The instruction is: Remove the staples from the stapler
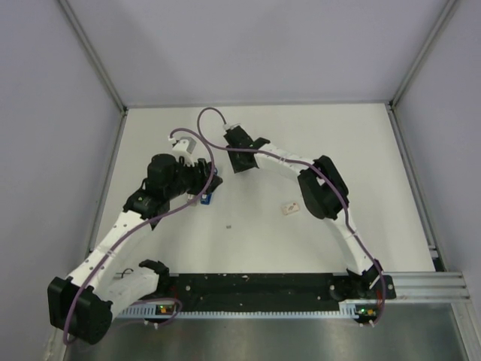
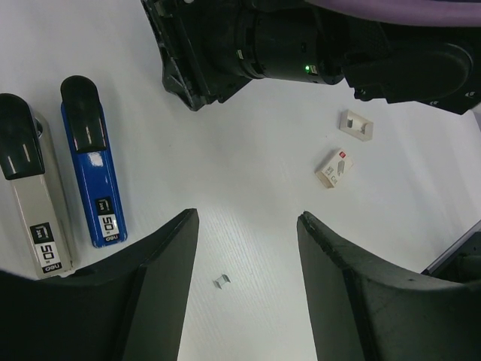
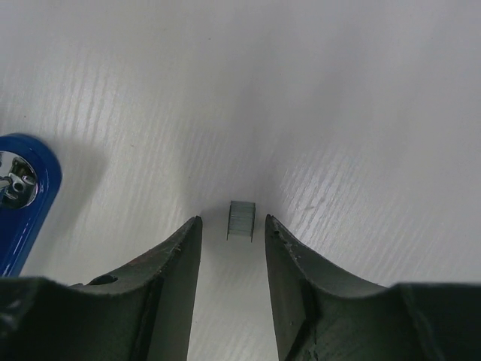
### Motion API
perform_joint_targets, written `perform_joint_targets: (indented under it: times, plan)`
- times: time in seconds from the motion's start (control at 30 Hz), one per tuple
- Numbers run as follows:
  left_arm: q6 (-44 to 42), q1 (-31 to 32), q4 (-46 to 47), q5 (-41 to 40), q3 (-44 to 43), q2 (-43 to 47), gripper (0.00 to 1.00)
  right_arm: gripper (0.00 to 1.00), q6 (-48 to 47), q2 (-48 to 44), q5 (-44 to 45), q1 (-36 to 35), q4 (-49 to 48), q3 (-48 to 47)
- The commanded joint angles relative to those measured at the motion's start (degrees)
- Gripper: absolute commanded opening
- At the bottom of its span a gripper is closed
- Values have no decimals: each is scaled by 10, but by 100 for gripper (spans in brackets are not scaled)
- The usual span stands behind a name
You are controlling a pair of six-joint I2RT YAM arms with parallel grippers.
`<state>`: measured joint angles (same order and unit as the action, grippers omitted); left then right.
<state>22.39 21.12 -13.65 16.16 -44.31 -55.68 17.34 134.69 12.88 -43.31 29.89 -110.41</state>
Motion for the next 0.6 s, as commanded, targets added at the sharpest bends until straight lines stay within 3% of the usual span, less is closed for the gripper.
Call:
perform_joint_targets:
  times: [0.0,0.57]
  plan:
    - [-1,2,27,13,-5,-1,61,38,-11,14,14,-11,0,-32]
    - [-4,4,25,12,-8,2,60,18,-13,18,28,-12,4,-38]
